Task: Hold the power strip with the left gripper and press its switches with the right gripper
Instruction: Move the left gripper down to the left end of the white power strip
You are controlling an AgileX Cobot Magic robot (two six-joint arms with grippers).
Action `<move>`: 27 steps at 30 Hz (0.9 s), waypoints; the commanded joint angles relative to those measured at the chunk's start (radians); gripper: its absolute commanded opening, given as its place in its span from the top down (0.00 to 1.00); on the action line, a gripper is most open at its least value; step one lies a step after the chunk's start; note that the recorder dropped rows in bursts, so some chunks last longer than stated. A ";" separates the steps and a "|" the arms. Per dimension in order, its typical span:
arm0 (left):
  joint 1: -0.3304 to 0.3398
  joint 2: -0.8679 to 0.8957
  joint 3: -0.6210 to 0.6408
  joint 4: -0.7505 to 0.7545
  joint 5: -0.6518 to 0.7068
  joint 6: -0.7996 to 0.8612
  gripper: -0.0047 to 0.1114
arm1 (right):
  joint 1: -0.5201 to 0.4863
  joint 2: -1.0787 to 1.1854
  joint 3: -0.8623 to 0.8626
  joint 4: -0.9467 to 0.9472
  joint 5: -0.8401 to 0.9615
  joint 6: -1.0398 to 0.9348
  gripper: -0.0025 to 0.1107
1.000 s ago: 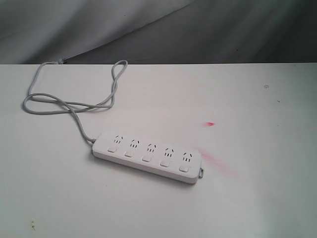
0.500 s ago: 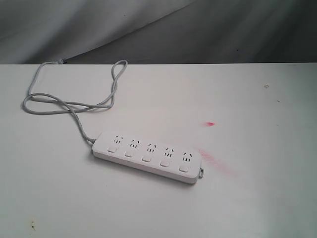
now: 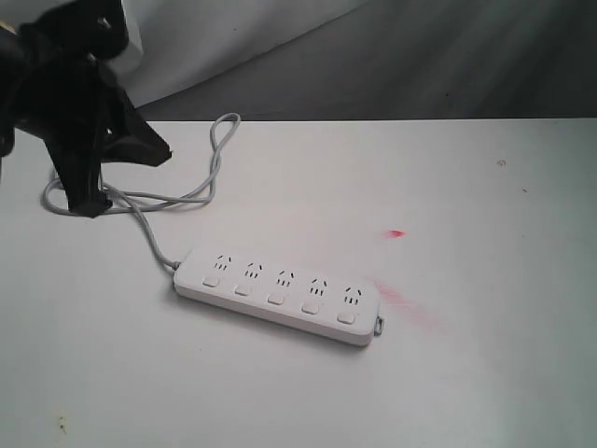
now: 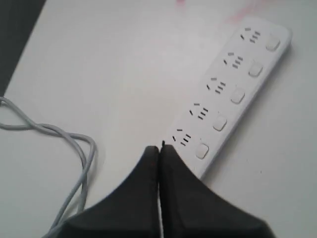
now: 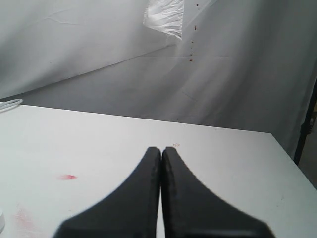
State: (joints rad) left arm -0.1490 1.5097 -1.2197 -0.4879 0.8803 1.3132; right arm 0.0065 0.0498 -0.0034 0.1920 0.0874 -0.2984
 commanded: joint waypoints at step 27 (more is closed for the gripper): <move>-0.001 0.263 -0.005 0.043 0.081 0.329 0.43 | -0.007 -0.002 0.003 -0.007 0.004 0.000 0.98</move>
State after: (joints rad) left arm -0.1490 1.7666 -1.2195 -0.4219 0.9663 1.6400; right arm 0.0065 0.0498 -0.0034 0.1920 0.0874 -0.2984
